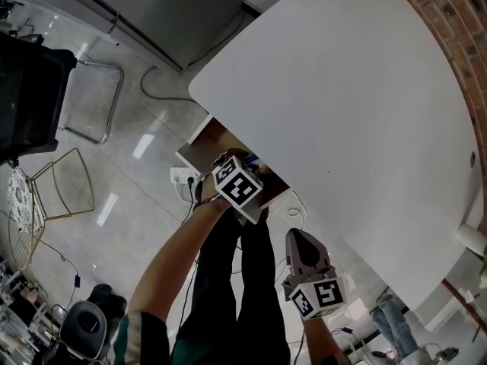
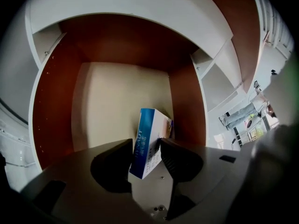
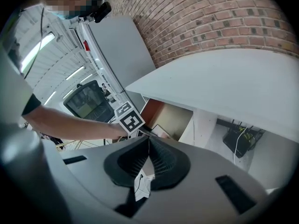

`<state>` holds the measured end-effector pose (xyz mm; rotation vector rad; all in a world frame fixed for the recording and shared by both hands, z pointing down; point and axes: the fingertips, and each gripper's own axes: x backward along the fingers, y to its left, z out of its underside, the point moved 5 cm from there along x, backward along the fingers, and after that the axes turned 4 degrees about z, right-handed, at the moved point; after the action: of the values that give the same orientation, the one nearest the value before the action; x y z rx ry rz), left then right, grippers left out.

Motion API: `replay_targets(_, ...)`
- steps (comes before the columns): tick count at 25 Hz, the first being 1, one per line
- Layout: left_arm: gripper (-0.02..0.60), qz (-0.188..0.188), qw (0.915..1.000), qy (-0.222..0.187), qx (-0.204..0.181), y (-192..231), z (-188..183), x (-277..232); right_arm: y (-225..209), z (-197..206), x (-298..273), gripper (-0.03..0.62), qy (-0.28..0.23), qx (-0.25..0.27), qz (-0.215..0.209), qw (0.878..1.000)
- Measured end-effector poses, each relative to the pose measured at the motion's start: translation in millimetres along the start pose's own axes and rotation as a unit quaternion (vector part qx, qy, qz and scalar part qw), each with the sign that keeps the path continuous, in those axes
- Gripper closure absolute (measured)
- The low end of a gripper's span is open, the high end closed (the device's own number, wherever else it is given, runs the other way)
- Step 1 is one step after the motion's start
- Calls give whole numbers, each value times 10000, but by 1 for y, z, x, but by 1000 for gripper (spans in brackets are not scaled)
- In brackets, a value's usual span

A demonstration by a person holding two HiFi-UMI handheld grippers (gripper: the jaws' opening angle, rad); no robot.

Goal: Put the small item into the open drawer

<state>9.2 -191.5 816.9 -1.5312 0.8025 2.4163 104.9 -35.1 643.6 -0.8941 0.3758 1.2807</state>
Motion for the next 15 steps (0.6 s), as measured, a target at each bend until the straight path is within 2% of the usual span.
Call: replay_targets(15, 383, -442, 9978, 487, 31, 25, 6, -3, 0, -1, -3, 569, 62, 15, -78, 9999)
